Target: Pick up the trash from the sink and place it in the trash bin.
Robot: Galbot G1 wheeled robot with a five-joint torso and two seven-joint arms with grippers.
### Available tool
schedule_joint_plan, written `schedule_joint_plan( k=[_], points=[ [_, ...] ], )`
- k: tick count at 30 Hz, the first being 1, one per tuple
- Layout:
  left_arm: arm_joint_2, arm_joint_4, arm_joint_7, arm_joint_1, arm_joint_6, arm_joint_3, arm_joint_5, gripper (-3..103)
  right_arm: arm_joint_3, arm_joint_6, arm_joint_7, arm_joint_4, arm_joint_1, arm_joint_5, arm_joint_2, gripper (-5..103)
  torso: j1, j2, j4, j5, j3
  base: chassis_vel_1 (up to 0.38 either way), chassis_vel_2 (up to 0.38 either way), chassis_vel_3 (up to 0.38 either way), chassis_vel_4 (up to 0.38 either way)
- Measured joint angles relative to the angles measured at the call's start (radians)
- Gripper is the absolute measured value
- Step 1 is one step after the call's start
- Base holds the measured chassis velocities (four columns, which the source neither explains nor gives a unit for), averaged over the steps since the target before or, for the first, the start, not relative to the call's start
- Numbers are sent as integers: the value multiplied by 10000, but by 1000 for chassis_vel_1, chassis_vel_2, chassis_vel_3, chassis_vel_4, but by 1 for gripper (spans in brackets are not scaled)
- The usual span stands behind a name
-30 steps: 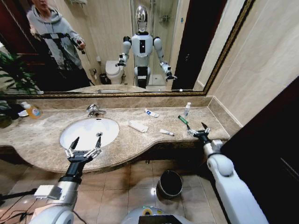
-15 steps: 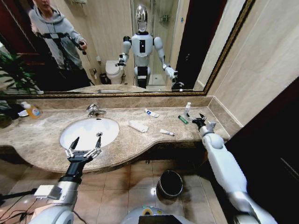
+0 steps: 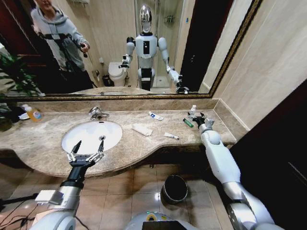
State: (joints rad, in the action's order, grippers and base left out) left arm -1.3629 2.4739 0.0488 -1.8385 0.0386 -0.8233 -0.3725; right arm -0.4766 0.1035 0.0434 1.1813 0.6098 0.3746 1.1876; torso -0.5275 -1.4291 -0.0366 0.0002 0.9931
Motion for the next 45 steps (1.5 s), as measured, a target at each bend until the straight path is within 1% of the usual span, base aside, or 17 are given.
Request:
schedule_joint_plan(
  k=[5, 14, 16, 18, 19, 21, 24, 27, 29, 30, 32, 33, 35, 38, 42, 44, 45],
  points=[
    [0, 0, 0, -1, 0, 0, 0, 100, 186, -171, 97, -477, -307, -29, 70, 100, 0, 0, -3, -3, 0, 0, 0, 0, 0],
    [0, 0, 0, 0, 0, 0, 1, 100, 614, -573, 288, -1636, -1101, -152, 465, 100, -1, -1, -4, -4, 0, 0, 0, 0, 0],
    [0, 0, 0, 0, 0, 0, 0, 100, 620, -690, 283, -1927, -1255, -310, 555, 100, -1, -1, -3, -3, 1, 0, 0, 0, 0],
    [0, 0, 0, 0, 0, 0, 0, 100, 558, -1164, 272, -2465, -1522, -1016, 708, 100, -1, -1, -4, -2, 1, 0, 0, 0, 0],
    [0, 0, 0, 0, 0, 0, 0, 100, 523, -1363, 262, -2740, -1655, -1318, 755, 103, -1, -1, -3, -3, 1, 0, 0, 0, 0],
    [0, 0, 0, 0, 0, 0, 0, 100, 516, -1395, 228, -2865, -1732, -1357, 774, 101, -1, -1, -3, -3, 1, 0, 0, 0, 0],
    [0, 0, 0, 0, 0, 0, 0, 100, 489, -1397, 228, -2935, -1789, -1340, 756, 93, -1, -1, -3, -2, 1, 0, 0, 0, 0],
    [0, 0, 0, 0, 0, 0, 0, 100, 488, -1359, 231, -2854, -1747, -1254, 716, 89, -1, -1, -3, -3, 0, 0, 0, 0, 0],
    [0, 0, 0, 0, 0, 0, 0, 100, 487, -1275, 234, -2707, -1666, -1130, 661, 81, -1, -1, -3, -2, 0, 0, 0, 0, 0],
    [0, 0, 0, 0, 0, 0, 0, 100, 487, -1275, 234, -2707, -1666, -1130, 661, 81, -1, -1, -3, -2, 0, 0, 0, 0, 0],
    [0, 0, 0, 0, 0, 0, 0, 100, 468, -1189, 234, -2507, -1543, -1058, 619, 73, -1, -1, -3, -2, 0, 0, 0, 0, 0],
    [0, 0, 0, 0, 0, 0, 0, 100, 468, -1189, 234, -2507, -1543, -1058, 619, 73, -1, -1, -3, -2, 0, 0, 0, 0, 0],
    [0, 0, 0, 0, 0, 0, 0, 100, 455, -1122, 234, -2369, -1446, -1016, 595, 65, -1, -1, -2, -2, 0, 0, 0, 0, 0],
    [0, 0, 0, -1, 0, 0, 0, 100, 429, -1042, 235, -2196, -1348, -957, 587, 61, -1, -1, -2, -2, 0, 0, 0, 0, 0],
    [0, 0, 0, 0, 0, 0, 0, 100, 404, -922, 232, -1965, -1194, -841, 588, 45, -1, -1, -2, -3, 0, 0, 0, 0, 0],
    [0, 0, 0, 0, 0, 0, 0, 100, 399, -906, 230, -1932, -1173, -841, 589, 45, -1, -1, -2, -2, 0, 0, 0, 0, 0],
    [0, 0, 0, 0, 0, 0, 0, 100, 389, -881, 222, -1864, -1134, -839, 589, 37, -1, -1, -2, -2, 0, 0, 0, 0, 0]
  ],
)
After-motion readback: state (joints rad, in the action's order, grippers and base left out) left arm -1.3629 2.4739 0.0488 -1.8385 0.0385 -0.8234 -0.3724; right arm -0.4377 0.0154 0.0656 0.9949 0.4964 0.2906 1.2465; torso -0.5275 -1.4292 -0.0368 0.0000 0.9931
